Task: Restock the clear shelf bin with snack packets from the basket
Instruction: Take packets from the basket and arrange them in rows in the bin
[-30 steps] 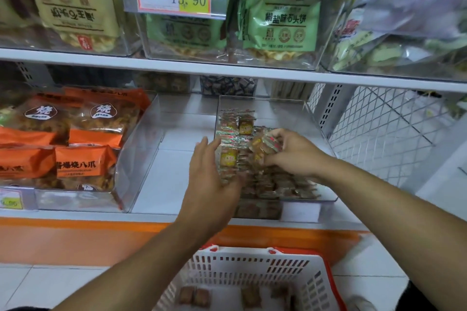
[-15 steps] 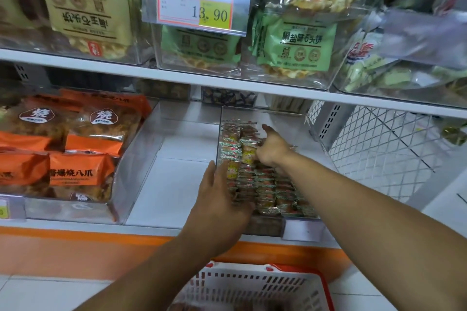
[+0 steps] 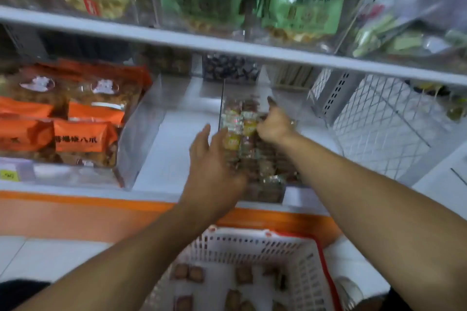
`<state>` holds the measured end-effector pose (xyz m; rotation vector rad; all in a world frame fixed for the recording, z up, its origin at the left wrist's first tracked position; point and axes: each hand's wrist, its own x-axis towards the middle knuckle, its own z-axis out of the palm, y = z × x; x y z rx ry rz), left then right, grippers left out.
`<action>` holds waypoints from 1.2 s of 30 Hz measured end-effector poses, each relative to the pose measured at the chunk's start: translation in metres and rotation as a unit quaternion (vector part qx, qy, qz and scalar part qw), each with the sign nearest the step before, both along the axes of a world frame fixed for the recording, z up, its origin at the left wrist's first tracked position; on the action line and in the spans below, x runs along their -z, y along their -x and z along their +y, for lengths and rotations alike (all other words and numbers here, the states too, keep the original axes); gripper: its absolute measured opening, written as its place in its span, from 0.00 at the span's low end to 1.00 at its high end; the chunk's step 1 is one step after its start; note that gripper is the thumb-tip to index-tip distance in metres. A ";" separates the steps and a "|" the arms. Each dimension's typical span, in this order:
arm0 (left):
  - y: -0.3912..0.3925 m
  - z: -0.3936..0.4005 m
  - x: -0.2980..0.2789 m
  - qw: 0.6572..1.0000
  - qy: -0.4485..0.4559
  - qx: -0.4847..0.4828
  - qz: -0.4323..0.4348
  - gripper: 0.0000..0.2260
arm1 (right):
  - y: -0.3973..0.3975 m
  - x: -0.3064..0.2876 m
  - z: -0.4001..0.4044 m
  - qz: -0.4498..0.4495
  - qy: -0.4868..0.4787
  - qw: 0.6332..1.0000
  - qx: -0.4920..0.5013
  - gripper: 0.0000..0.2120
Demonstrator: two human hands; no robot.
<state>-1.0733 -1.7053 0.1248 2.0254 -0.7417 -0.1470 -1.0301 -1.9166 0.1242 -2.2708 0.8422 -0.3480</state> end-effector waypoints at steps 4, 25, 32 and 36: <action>0.011 0.016 -0.009 0.986 0.037 -0.055 -0.152 0.13 | 0.050 -0.010 0.036 -0.382 0.105 0.918 -0.016 0.19; 0.075 0.137 0.344 0.734 -0.608 0.294 0.067 0.23 | 0.286 0.384 0.117 0.478 -0.123 0.839 -0.229 0.25; 0.083 0.133 0.364 0.702 -0.654 0.279 -0.032 0.19 | 0.293 0.404 0.125 0.475 -0.114 0.823 -0.289 0.09; 0.083 0.129 0.368 0.667 -0.690 0.276 -0.052 0.18 | 0.278 0.388 0.123 0.437 -0.128 0.836 -0.306 0.06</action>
